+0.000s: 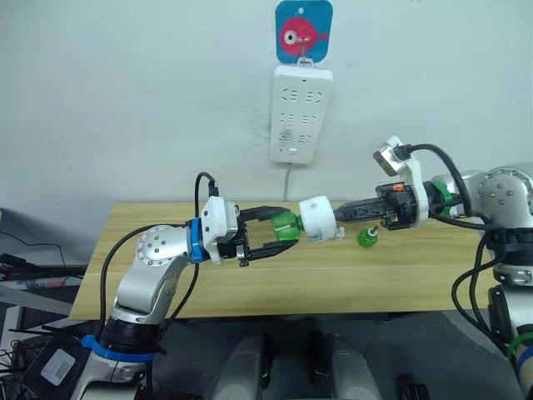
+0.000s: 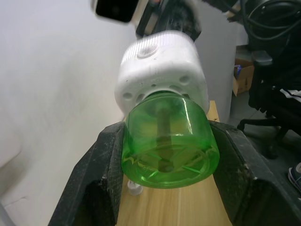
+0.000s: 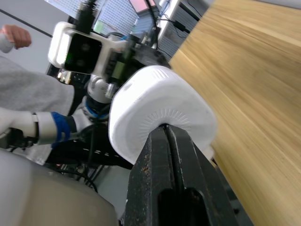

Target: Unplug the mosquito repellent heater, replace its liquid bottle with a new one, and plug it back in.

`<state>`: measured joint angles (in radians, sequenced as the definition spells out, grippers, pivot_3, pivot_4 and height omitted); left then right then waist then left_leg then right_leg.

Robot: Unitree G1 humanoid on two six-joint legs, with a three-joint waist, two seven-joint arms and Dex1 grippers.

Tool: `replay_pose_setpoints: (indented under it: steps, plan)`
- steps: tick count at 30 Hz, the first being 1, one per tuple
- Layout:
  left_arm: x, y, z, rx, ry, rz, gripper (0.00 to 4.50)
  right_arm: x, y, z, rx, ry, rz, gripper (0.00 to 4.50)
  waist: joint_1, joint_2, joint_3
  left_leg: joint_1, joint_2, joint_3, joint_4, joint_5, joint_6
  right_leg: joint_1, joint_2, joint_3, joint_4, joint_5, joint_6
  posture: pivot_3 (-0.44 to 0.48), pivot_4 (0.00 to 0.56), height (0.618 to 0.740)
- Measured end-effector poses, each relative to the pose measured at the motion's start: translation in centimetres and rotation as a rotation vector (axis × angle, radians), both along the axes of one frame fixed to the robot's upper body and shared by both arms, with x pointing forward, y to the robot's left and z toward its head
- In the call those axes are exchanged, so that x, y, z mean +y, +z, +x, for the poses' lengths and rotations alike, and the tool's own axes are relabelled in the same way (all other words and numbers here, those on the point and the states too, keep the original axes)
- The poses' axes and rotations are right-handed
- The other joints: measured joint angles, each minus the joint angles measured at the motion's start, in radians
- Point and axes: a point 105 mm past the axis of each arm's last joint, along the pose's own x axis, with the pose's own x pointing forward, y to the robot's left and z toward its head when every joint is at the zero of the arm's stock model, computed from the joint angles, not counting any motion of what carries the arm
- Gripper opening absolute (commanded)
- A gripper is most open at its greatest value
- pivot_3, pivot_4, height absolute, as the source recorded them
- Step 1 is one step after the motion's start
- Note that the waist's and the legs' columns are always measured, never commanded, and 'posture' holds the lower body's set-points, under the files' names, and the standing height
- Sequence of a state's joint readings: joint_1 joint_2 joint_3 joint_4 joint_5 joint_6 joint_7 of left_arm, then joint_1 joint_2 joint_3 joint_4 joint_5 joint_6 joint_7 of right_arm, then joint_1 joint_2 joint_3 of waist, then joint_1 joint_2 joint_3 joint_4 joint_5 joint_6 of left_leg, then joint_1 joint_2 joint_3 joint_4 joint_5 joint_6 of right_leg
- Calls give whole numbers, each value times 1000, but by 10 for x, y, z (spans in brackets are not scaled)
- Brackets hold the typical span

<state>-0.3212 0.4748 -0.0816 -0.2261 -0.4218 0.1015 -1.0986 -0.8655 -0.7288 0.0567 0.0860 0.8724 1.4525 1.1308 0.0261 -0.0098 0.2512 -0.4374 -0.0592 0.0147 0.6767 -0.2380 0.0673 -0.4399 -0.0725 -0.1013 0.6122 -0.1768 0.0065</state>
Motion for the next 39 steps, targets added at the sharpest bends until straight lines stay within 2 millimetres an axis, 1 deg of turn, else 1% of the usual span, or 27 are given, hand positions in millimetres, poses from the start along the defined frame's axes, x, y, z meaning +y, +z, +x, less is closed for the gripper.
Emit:
replay_pose_setpoints:
  steps: [2,4,7,8,10,12,15,17,19,20,23,27,28,31,32,34,37,39]
  plan:
    - [-1,3,0,-10,-5,-7,2268,-6,-6,11,-7,-49,-22,54,0,0,0,0,0,0,0,0,0,0,0,0,0,0,0,23,226,740]
    - [-4,7,-1,-26,-19,-13,2268,-9,-14,21,-8,-87,-39,54,0,0,0,0,0,0,0,0,0,0,0,0,0,0,0,23,226,740]
    - [-7,11,-3,-40,-33,-17,2268,-5,-28,37,-19,-142,-48,54,0,0,0,0,0,0,0,0,0,0,0,0,0,1,-1,25,229,740]
    - [-8,10,-3,-39,-35,-16,2268,-2,-32,39,-17,-149,-53,54,0,0,0,0,0,0,0,0,0,0,0,0,0,2,-4,25,229,740]
    - [-8,10,-3,-39,-36,-16,2268,6,-36,40,-17,-140,-54,54,0,0,0,0,0,0,0,0,0,0,0,0,0,3,-4,28,232,740]
    - [-8,10,-3,-39,-35,-17,2268,11,-37,36,-24,-115,-60,54,0,0,0,0,0,0,0,0,0,0,0,0,0,3,-4,30,232,740]
    - [-7,11,-2,-38,-25,-18,2268,21,-37,18,-6,-41,-44,54,3,0,0,0,0,-1,0,0,0,1,0,0,0,2,-4,32,234,740]
    - [-7,11,-1,-39,-13,-21,2268,25,-40,-2,33,27,-33,54,5,0,0,0,0,-1,0,0,0,1,0,0,0,2,-4,34,235,740]
    - [-5,10,3,-47,8,-12,2268,27,-37,-22,49,94,-27,54,5,0,0,0,0,-1,0,0,0,0,0,0,0,2,-3,31,236,740]
    - [-4,9,4,-56,19,-10,2268,27,-33,-31,43,124,-27,54,4,0,0,0,0,-1,0,0,0,0,0,0,0,1,-1,30,236,740]
    - [-3,9,5,-72,29,-2,2268,25,-20,-43,38,161,0,54,3,0,0,0,0,-1,0,0,0,1,0,0,0,0,0,22,234,740]
    - [-3,7,4,-80,26,1,2268,27,3,-46,3,189,31,54,-1,0,0,0,0,-1,0,0,0,0,0,0,0,0,0,11,235,740]
    - [-3,7,4,-81,24,1,2268,29,8,-46,-16,191,36,54,-1,0,0,0,0,-1,0,0,-1,0,0,0,0,0,0,6,235,740]
    - [-4,4,5,-67,17,7,2268,39,28,-35,-84,170,62,54,-2,0,0,0,0,-1,0,0,0,0,0,0,0,1,-1,6,235,740]
    - [-4,2,5,-61,15,9,2268,42,32,-32,-93,164,69,54,-2,0,0,0,0,-1,0,0,0,0,0,0,0,3,-4,0,234,740]
    - [-5,1,5,-55,7,14,2268,46,40,-23,-109,145,80,54,-2,0,0,0,0,-1,0,0,0,0,0,0,0,3,-4,0,234,740]
    - [-6,1,5,-57,1,17,2268,54,50,3,-199,43,78,54,-3,0,0,0,0,0,0,0,0,0,0,0,0,3,-4,0,230,740]
    - [-6,0,4,-56,-2,17,2268,58,44,26,-261,-45,36,54,-2,0,0,0,0,0,0,0,0,0,0,0,0,2,-4,7,230,740]
